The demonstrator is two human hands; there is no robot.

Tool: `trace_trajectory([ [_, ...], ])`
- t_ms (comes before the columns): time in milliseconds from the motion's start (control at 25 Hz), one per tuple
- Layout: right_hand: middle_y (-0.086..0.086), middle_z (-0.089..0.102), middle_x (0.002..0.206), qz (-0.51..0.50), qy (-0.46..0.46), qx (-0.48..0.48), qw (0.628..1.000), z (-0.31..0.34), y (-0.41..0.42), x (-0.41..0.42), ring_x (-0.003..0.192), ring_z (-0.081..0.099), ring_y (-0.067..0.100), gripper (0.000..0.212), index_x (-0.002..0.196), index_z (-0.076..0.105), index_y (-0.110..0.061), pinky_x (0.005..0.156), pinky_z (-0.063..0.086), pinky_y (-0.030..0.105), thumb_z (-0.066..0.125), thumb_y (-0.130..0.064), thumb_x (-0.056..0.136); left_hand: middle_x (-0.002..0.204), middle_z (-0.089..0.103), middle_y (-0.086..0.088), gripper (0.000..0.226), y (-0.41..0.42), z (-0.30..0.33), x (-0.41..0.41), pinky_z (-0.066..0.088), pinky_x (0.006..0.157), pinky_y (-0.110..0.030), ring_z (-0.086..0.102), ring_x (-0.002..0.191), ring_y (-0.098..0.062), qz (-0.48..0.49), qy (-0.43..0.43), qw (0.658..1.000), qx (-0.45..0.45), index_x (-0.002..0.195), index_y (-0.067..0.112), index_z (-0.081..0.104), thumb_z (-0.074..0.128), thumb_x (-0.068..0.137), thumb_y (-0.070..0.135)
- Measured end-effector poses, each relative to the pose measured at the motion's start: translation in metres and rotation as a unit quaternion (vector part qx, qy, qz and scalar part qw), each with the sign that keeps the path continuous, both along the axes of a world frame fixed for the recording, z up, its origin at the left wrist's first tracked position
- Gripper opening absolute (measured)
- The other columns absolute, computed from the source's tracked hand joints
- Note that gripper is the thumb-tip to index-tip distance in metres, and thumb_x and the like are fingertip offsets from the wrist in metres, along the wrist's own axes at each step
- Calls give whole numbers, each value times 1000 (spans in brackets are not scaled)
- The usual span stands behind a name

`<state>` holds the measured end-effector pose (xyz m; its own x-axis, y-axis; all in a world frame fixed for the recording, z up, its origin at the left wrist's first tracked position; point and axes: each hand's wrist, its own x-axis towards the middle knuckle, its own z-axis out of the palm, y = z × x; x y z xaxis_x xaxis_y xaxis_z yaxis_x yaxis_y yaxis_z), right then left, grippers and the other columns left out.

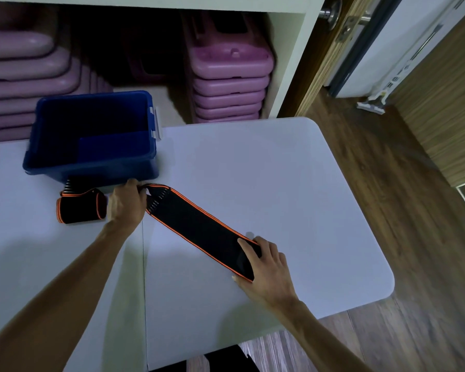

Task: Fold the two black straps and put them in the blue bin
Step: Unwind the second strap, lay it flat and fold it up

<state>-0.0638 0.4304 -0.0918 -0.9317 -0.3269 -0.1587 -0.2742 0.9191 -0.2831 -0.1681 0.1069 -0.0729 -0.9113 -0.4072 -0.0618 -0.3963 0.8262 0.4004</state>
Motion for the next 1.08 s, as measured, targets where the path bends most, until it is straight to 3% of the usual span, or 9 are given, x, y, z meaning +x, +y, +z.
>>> trace_trajectory([
  [160,10,51,126,15,-18,14,1000,-4,4,-5,103,53,30,71,134,47,-27,77,52,40,66,-51,70,90,62,-33,22,-12,3,9,50,67,-54,61,83,-54,38,-2,999,-4,100,-2,49,53,94,19],
  [400,5,40,132,97,-49,-1,994,0,5,-14,114,40,27,73,141,38,-35,96,45,38,58,-57,74,68,63,-16,14,-27,22,71,55,59,-44,62,56,-34,139,65,983,98,90,9,49,54,87,21],
  [520,4,46,126,163,-38,2,986,1,-22,-14,106,44,26,72,139,43,-35,89,46,40,59,-59,72,53,65,-8,8,-62,24,118,57,61,-42,65,52,-27,178,43,979,89,87,18,46,53,86,22],
  [600,6,49,119,204,-30,4,978,1,-57,-10,98,48,28,74,136,47,-30,82,48,42,59,-60,70,52,65,-8,11,-90,22,137,56,61,-44,66,59,-31,223,24,972,63,85,21,44,50,82,30],
  [720,7,50,116,248,-26,-5,968,1,-117,0,97,50,28,73,133,48,-25,80,47,40,59,-59,70,74,69,-17,20,-141,11,150,55,67,-46,65,80,-39,301,32,952,49,91,18,49,54,80,34],
  [880,8,47,117,278,-18,-10,960,1,-183,6,98,47,28,73,135,45,-24,82,46,42,58,-60,74,89,63,-16,38,-204,5,166,54,76,-53,65,81,-41,348,84,914,192,98,25,49,70,68,33],
  [1000,10,48,118,280,-10,-7,960,1,-219,11,98,46,30,73,136,44,-23,83,45,42,56,-61,74,114,53,-15,33,-186,13,186,48,88,-38,59,91,-32,298,142,939,95,112,13,55,65,82,23],
  [1080,12,49,118,278,-9,1,960,1,-236,16,98,48,31,74,135,45,-23,82,46,43,57,-60,73,128,50,-19,36,-157,1,195,45,98,-42,54,113,-37,198,144,969,19,123,7,55,54,91,23],
])
